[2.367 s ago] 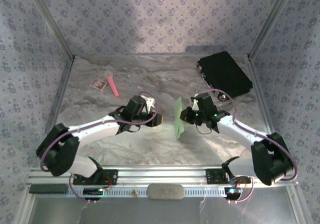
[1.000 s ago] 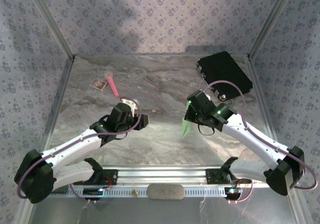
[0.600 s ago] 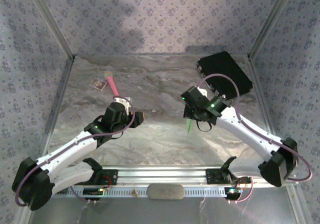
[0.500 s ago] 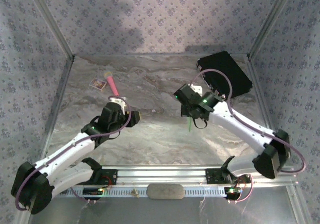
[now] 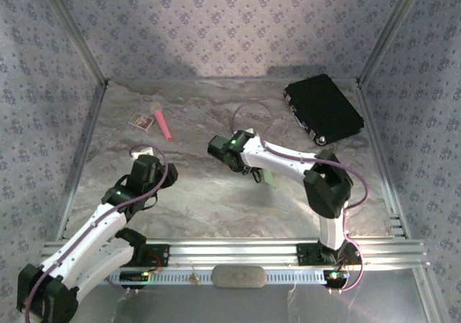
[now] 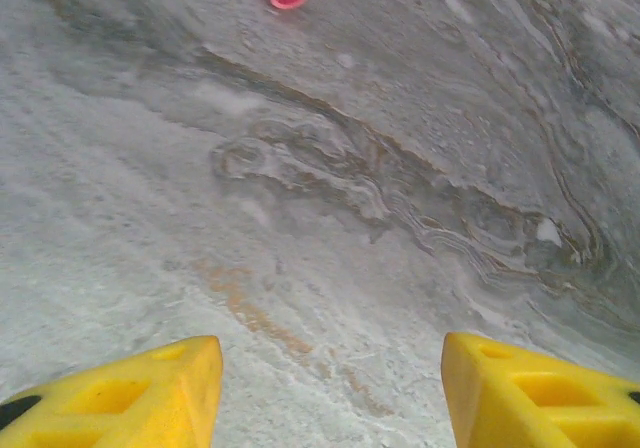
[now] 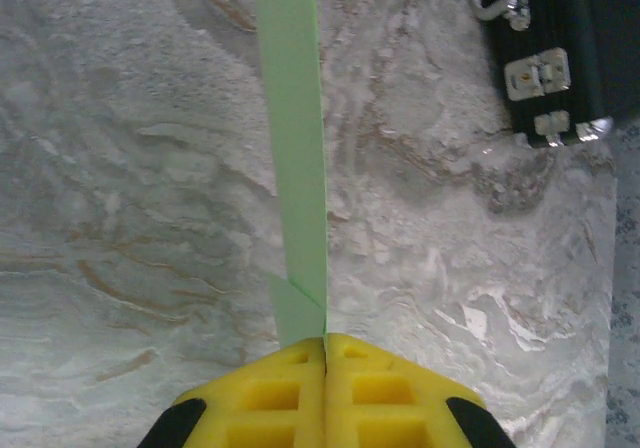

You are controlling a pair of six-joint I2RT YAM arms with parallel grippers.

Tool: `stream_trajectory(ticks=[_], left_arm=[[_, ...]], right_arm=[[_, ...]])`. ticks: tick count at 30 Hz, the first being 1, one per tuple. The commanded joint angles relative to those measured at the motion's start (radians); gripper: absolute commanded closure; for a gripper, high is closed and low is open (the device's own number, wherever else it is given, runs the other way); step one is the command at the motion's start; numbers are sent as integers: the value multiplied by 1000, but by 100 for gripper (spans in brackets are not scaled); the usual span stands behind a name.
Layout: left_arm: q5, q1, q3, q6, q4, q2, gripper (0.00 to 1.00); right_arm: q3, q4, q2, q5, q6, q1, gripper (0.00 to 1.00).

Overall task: Fold a paper plane with a square sheet of paper (pick it up from the middle)
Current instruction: Turn over the paper at the center of the table.

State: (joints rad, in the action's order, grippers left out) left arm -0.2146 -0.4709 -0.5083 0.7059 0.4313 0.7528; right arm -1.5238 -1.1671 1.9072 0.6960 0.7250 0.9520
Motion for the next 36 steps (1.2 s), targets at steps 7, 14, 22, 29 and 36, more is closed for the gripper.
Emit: stream_trajectory(ticks=[7,14,22,29,36], left_arm=[[-162,8,-75,8,140,-145,38],[-34,6,-60,-13,76,-131,38],[237,6,-56,-21,-128,62,46],[382,-66,-115,49,-331,376,49],[393,-155,-203,110,-413,571,50]], right_arm=[[-22,277,94,-286,-88,43,89],[151,585,-98,-605,-137,-28,61],[685,1049,-405,-963,-19,-314,68],[840,1195,-412,-1135,3,-451,79],[863,1230,-384,-1202,4,-496,86]])
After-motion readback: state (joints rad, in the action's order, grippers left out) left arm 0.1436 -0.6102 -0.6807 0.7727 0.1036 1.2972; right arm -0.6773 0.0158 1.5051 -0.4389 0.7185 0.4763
